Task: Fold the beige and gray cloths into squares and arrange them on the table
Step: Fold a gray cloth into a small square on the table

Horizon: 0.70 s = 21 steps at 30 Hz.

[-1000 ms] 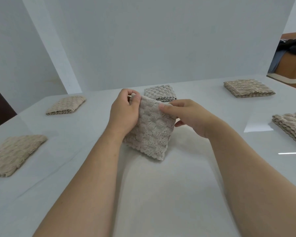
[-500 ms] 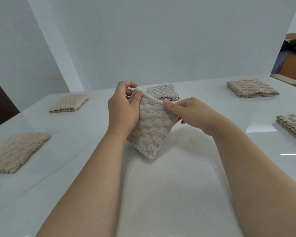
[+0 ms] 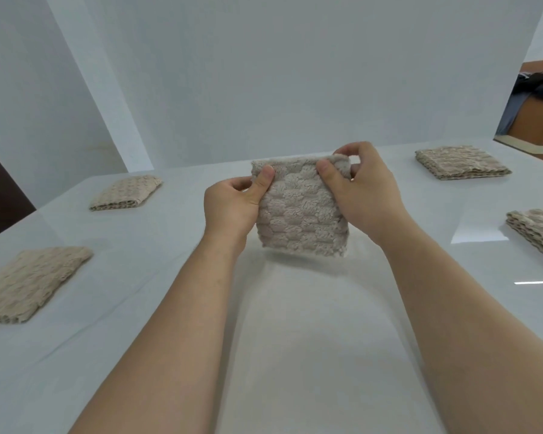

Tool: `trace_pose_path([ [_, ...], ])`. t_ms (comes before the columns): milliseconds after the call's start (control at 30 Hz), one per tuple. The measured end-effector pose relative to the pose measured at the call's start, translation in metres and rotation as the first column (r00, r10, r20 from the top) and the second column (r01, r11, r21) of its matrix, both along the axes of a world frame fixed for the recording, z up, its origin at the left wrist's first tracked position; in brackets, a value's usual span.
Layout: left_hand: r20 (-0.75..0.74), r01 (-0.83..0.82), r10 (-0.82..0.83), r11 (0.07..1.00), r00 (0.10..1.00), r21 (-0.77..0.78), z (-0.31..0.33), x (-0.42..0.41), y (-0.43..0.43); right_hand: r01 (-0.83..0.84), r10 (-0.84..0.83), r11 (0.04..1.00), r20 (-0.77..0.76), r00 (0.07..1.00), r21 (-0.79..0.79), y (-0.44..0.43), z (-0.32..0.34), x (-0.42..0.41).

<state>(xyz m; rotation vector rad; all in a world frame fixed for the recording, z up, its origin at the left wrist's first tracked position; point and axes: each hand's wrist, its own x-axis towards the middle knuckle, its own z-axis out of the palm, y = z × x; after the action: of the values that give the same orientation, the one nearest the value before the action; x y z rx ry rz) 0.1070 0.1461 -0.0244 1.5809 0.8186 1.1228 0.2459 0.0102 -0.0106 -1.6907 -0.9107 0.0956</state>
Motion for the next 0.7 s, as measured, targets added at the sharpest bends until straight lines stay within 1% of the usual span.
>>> trace_pose_path([
  [33,0.007,0.002,-0.002,0.999,1.0,-0.033,-0.001,0.001,-0.001,-0.009,0.013,0.999,-0.078,0.997,0.053,0.0,0.001,0.0],
  [67,0.015,-0.007,0.008,0.999,1.0,-0.048,-0.001,0.002,-0.002,-0.043,0.062,0.993,-0.183,0.981,0.108,0.0,0.002,0.0],
  [100,0.019,-0.033,0.033,0.999,0.999,-0.037,-0.002,0.003,-0.004,-0.097,0.14,0.983,-0.301,0.943,0.156,0.0,0.001,0.002],
  [167,-0.003,-0.107,0.107,0.993,0.994,0.058,-0.004,0.006,-0.006,-0.208,0.304,0.949,-0.517,0.8,0.237,0.0,0.0,0.002],
  [200,-0.024,-0.14,0.144,0.984,0.989,0.11,-0.003,0.007,-0.007,-0.243,0.353,0.934,-0.58,0.734,0.262,0.0,-0.001,0.001],
  [233,-0.046,-0.163,0.172,0.974,0.984,0.156,-0.003,0.008,-0.009,-0.247,0.367,0.929,-0.606,0.706,0.275,0.002,-0.002,-0.001],
  [267,-0.071,-0.181,0.198,0.963,0.978,0.199,-0.002,0.008,-0.013,-0.219,0.338,0.939,-0.588,0.735,0.266,0.005,-0.004,-0.002],
  [300,-0.099,-0.194,0.222,0.951,0.97,0.24,-0.002,0.009,-0.017,-0.171,0.261,0.961,-0.519,0.814,0.216,0.008,-0.006,-0.005],
  [333,-0.125,-0.205,0.246,0.94,0.961,0.274,-0.003,0.01,-0.021,-0.102,0.153,0.984,-0.411,0.899,0.143,0.011,-0.007,-0.009],
  [367,-0.151,-0.22,0.274,0.928,0.95,0.3,-0.004,0.011,-0.026,-0.02,0.042,0.997,-0.286,0.957,0.08,0.012,-0.008,-0.015],
  [400,-0.18,-0.236,0.304,0.917,0.936,0.321,-0.005,0.013,-0.029,0.041,-0.033,0.998,-0.174,0.984,0.041,0.012,-0.01,-0.021],
  [433,-0.21,-0.253,0.335,0.906,0.919,0.34,-0.007,0.014,-0.032,0.072,-0.07,0.997,-0.099,0.993,0.021,0.012,-0.012,-0.025],
  [500,-0.265,-0.274,0.383,0.888,0.885,0.37,-0.009,0.016,-0.035,0.11,-0.11,0.994,-0.002,0.994,-0.028,0.012,-0.016,-0.03],
  [567,-0.304,-0.274,0.414,0.87,0.858,0.411,-0.008,0.015,-0.035,0.171,-0.162,0.979,0.084,0.983,-0.114,0.012,-0.02,-0.03],
  [633,-0.337,-0.259,0.428,0.857,0.838,0.445,-0.007,0.015,-0.035,0.203,-0.186,0.962,0.11,0.976,-0.18,0.012,-0.021,-0.026],
  [700,-0.377,-0.228,0.415,0.864,0.828,0.449,-0.007,0.015,-0.036,0.213,-0.195,0.951,0.1,0.976,-0.225,0.011,-0.02,-0.022],
])
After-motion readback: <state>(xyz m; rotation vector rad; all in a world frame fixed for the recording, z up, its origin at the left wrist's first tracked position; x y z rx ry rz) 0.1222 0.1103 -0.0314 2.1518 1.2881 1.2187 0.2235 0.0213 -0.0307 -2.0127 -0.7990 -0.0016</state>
